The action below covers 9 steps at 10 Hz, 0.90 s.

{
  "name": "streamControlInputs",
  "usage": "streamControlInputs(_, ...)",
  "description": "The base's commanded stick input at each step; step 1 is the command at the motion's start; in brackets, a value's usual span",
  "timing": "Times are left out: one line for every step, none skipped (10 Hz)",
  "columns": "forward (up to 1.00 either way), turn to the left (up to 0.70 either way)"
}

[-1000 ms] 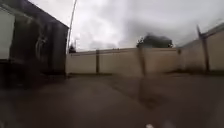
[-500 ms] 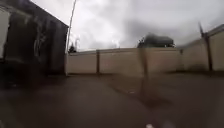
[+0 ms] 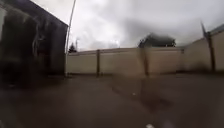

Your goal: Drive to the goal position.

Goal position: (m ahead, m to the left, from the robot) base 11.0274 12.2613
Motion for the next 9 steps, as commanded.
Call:
streamControlInputs(0.50, 0.02)
streamControlInputs(0.50, 0.02)
streamControlInputs(0.50, 0.02)
streamControlInputs(0.50, 0.02)
streamControlInputs(0.50, 0.02)
streamControlInputs(0.50, 0.02)
streamControlInputs(0.50, 0.02)
streamControlInputs(0.50, 0.02)
streamControlInputs(0.50, 0.02)
